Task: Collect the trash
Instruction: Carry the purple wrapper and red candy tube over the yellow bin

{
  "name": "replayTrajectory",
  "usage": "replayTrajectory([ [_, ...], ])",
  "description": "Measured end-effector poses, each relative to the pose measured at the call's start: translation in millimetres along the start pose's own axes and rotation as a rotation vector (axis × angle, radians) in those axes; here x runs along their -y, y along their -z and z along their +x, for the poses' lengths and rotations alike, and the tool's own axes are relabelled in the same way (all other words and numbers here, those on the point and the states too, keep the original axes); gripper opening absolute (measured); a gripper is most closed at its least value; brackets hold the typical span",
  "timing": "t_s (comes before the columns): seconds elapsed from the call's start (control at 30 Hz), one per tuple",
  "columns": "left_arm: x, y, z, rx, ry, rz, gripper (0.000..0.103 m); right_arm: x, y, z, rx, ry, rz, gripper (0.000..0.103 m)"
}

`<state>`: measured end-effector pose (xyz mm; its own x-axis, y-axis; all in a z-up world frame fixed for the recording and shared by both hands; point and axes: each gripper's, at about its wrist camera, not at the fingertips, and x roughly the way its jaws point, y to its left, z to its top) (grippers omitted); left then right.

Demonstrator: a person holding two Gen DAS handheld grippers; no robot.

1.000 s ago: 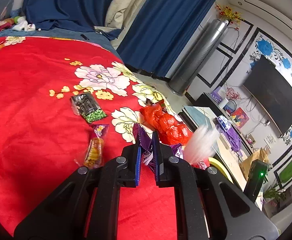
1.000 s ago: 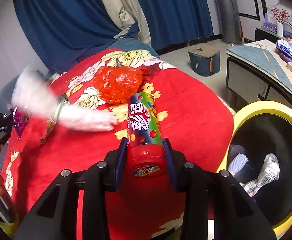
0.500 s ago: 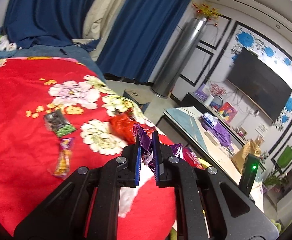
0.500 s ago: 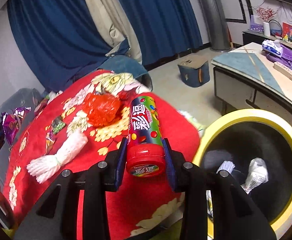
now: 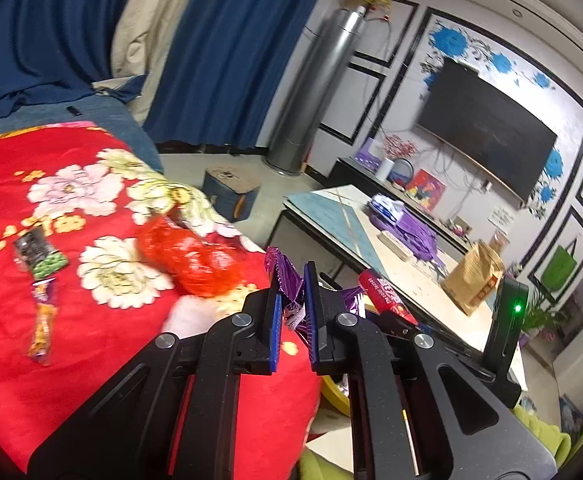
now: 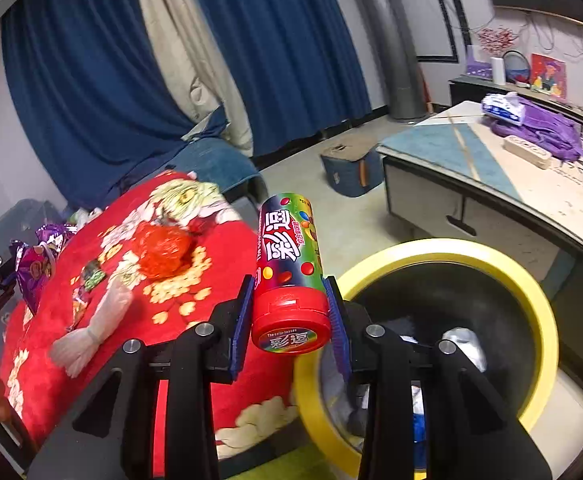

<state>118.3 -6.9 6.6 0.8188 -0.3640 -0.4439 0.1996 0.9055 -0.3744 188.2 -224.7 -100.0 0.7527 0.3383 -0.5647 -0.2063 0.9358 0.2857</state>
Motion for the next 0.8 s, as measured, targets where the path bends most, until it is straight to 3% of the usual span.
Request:
replayTrajectory([
  [0.8, 87, 33, 69, -0.123, 0.125, 0.178, 0.006, 96, 9, -46, 0.075, 0.187, 0.141, 0.033],
])
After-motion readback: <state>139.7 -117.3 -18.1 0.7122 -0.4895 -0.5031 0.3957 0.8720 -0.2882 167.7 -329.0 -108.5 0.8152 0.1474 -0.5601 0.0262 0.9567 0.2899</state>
